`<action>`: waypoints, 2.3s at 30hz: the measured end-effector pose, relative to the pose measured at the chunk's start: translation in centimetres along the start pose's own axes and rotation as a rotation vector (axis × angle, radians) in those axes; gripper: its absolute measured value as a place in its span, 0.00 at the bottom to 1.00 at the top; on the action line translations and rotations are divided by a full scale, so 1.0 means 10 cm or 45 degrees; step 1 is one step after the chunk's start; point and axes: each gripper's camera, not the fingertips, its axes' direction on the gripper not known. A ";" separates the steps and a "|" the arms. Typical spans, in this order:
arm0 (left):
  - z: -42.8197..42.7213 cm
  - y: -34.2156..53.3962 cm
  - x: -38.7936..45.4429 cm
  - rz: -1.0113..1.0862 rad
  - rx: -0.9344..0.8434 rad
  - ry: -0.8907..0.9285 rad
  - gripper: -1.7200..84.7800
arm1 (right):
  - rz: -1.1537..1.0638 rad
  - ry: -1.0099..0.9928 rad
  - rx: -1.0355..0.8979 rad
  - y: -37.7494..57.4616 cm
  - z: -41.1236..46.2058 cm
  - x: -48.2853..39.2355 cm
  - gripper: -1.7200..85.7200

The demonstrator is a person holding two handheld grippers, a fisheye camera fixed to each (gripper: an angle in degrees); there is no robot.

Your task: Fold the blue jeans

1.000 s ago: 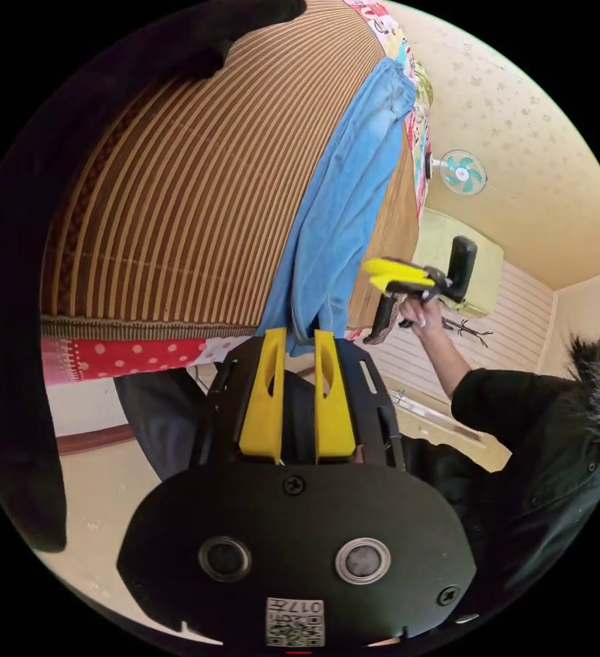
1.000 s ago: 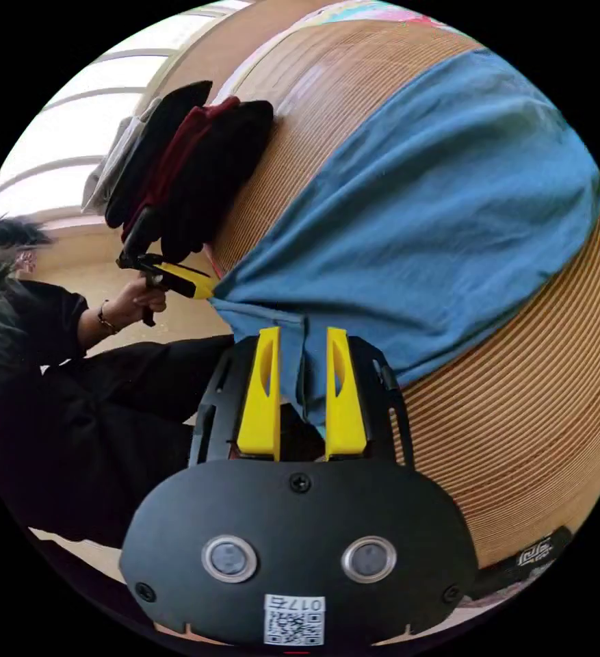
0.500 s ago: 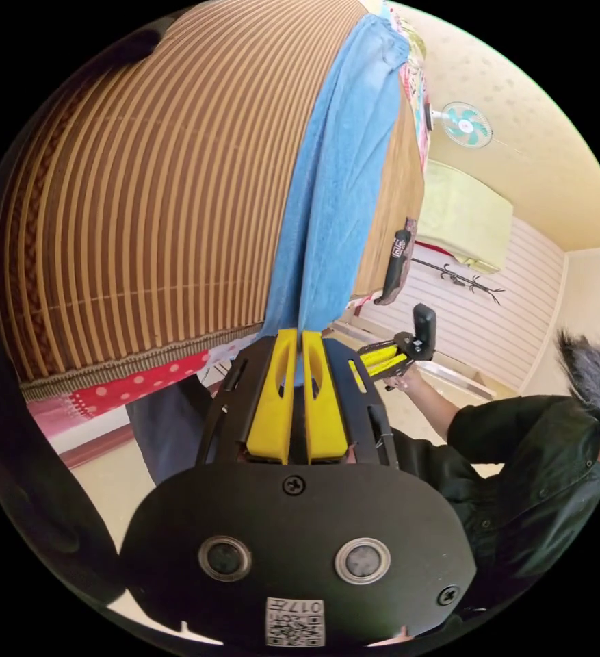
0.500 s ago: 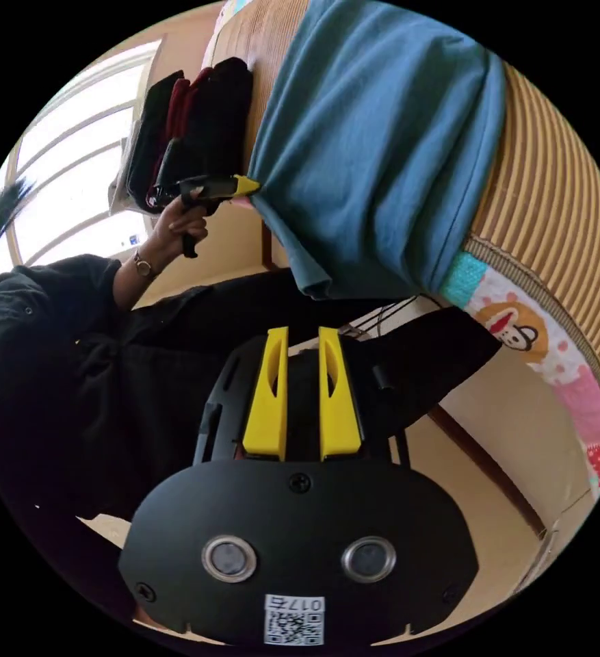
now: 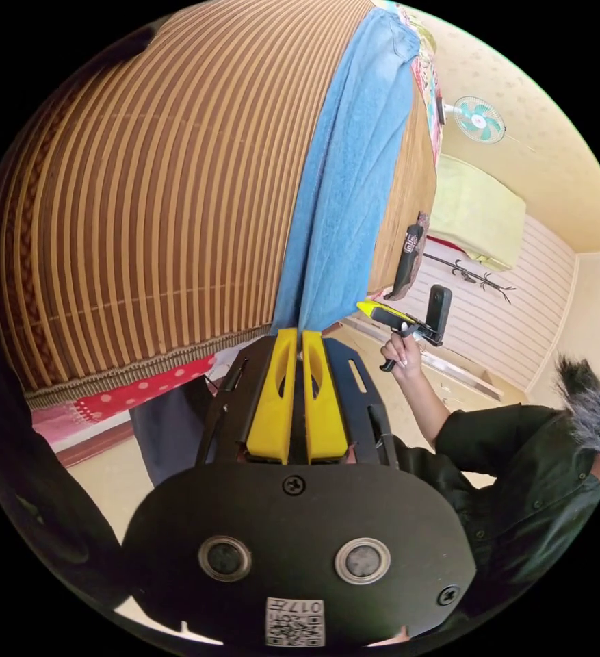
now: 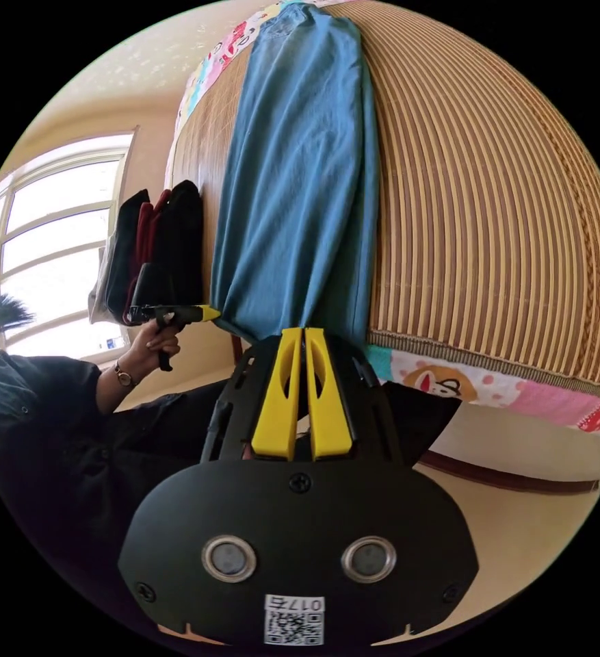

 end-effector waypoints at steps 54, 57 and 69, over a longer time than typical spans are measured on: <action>0.28 -1.09 0.93 0.107 0.336 0.097 0.14 | 0.083 -0.772 0.087 -1.37 -1.59 0.77 0.10; 0.42 -1.15 0.98 0.048 0.256 0.005 0.10 | 0.060 -0.801 -0.002 -1.48 -1.48 0.62 0.08; 0.31 0.20 1.77 0.522 0.294 0.304 0.04 | -0.302 -0.942 0.010 -0.21 -2.51 -0.44 0.04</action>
